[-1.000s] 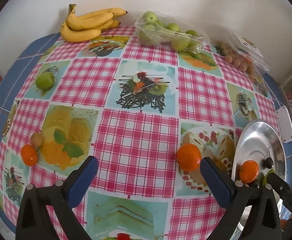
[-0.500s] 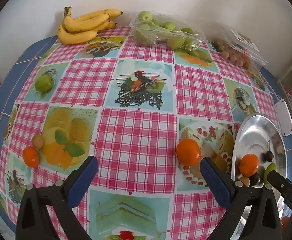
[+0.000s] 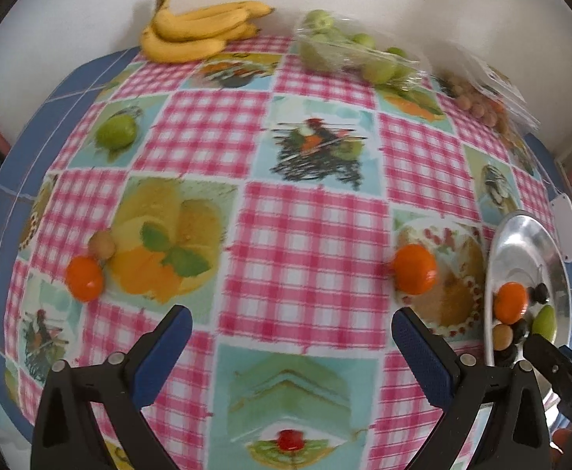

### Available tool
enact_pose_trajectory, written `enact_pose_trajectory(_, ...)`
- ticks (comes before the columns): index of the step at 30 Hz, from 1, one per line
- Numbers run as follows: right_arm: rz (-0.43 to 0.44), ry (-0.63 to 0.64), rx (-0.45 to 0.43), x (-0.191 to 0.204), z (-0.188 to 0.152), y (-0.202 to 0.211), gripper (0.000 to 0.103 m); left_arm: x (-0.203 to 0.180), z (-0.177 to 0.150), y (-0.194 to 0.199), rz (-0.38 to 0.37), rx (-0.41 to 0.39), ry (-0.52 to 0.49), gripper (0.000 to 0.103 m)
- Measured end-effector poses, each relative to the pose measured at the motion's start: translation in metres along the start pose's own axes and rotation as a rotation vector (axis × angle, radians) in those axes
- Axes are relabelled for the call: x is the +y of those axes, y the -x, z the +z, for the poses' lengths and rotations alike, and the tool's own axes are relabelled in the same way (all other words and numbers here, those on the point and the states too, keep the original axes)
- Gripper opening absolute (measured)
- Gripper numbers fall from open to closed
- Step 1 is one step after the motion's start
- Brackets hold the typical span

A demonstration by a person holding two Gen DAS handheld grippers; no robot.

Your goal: Organize fruits

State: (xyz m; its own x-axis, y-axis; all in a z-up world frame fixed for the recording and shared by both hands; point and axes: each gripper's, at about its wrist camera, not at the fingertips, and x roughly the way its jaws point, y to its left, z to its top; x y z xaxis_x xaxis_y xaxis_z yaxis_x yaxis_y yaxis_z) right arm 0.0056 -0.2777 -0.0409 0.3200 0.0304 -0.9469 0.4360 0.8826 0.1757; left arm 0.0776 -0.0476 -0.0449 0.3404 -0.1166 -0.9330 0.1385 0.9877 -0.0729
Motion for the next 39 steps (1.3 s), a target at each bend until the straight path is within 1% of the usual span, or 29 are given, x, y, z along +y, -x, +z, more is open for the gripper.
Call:
enact_pose_trajectory(11, 0.023, 0.11, 0.021, 0.052, -0.015, -0.004, 0.103, 0.054, -0.002, 0.012, 0.064, -0.025, 0.089, 0.103)
enact_pose_trajectory(19, 0.039, 0.16, 0.034, 0.078, -0.021, -0.011, 0.103, 0.089, 0.0, 0.02, 0.06, -0.033, 0.157, 0.103)
enact_pose_trajectory(29, 0.104, 0.207, 0.034, 0.106, -0.023, -0.02, 0.103, 0.141, 0.002, 0.024, 0.057, -0.049, 0.281, 0.103)
enact_pose_trajectory(31, 0.1, 0.222, 0.033, 0.111, -0.023, -0.022, 0.103, 0.149, 0.002, 0.025, 0.057, -0.055, 0.307, 0.103)
enact_pose_trajectory(34, 0.093, 0.231, 0.033, 0.115, -0.024, -0.026, 0.103, 0.157, 0.004, 0.023, 0.055, -0.055, 0.316, 0.103)
enact_pose_trajectory(39, 0.119, 0.225, 0.05, 0.116, -0.022, -0.035, 0.103, 0.164, 0.004, 0.012, 0.057, -0.029, 0.33, 0.103)
